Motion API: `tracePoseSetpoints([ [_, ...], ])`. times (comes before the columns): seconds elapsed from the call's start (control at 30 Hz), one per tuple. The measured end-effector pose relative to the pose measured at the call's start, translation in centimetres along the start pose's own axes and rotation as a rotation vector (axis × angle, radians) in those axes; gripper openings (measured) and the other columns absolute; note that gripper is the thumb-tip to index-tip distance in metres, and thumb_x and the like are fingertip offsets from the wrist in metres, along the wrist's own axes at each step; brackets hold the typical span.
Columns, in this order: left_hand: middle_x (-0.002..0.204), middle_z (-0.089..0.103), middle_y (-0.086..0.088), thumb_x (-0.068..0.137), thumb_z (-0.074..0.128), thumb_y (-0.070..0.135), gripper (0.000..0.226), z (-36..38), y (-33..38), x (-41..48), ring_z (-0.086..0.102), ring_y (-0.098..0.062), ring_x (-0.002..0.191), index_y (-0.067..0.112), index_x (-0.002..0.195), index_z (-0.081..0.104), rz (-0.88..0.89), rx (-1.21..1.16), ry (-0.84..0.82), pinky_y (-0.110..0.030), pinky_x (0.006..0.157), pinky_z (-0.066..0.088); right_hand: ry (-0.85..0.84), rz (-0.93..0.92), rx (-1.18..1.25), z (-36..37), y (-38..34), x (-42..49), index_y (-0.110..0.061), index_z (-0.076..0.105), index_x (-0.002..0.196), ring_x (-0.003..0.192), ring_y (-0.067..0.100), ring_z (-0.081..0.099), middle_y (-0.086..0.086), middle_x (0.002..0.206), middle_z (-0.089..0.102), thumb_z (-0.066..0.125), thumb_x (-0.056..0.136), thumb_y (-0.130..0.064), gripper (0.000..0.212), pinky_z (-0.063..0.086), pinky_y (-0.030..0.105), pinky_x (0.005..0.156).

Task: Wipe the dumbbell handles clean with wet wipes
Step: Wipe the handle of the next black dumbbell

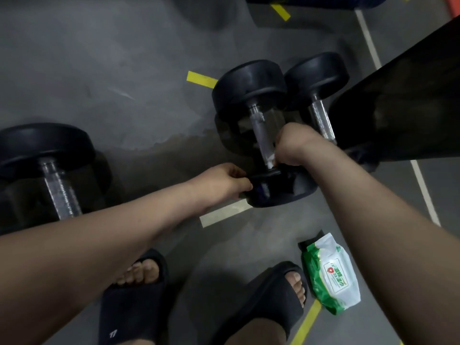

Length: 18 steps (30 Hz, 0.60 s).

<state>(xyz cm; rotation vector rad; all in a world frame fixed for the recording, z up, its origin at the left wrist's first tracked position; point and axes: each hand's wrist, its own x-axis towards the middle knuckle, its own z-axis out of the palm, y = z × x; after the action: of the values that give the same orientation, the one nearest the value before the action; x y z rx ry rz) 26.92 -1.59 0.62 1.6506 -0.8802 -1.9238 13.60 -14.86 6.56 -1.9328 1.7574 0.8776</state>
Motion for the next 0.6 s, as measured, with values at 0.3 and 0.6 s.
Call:
tracePoseSetpoints([
  [0.3, 0.089, 0.075, -0.002, 0.084, 0.078, 0.028, 0.014, 0.6, -0.2, -0.3, 0.071, -0.020, 0.085, 0.020, 0.092, 0.070, 0.051, 0.007, 0.058, -0.034, 0.081, 0.056, 0.221, 0.070, 0.444, 0.1, -0.3, 0.5, -0.016, 0.073, 0.085, 0.088, 0.024, 0.067, 0.005, 0.090, 0.071, 0.092, 0.066, -0.040, 0.036, 0.041, 0.023, 0.070],
  [0.6, 0.084, 0.070, 0.007, 0.088, 0.075, 0.029, 0.023, 1.0, -0.2, -0.4, 0.062, -0.006, 0.073, 0.017, 0.106, 0.070, 0.050, 0.050, 0.117, -0.021, 0.068, 0.047, 0.473, -0.042, 0.490, 0.3, -3.1, 1.8, -0.014, 0.070, 0.087, 0.097, 0.029, 0.068, 0.011, 0.095, 0.073, 0.073, 0.086, -0.035, 0.021, 0.036, 0.021, 0.067],
])
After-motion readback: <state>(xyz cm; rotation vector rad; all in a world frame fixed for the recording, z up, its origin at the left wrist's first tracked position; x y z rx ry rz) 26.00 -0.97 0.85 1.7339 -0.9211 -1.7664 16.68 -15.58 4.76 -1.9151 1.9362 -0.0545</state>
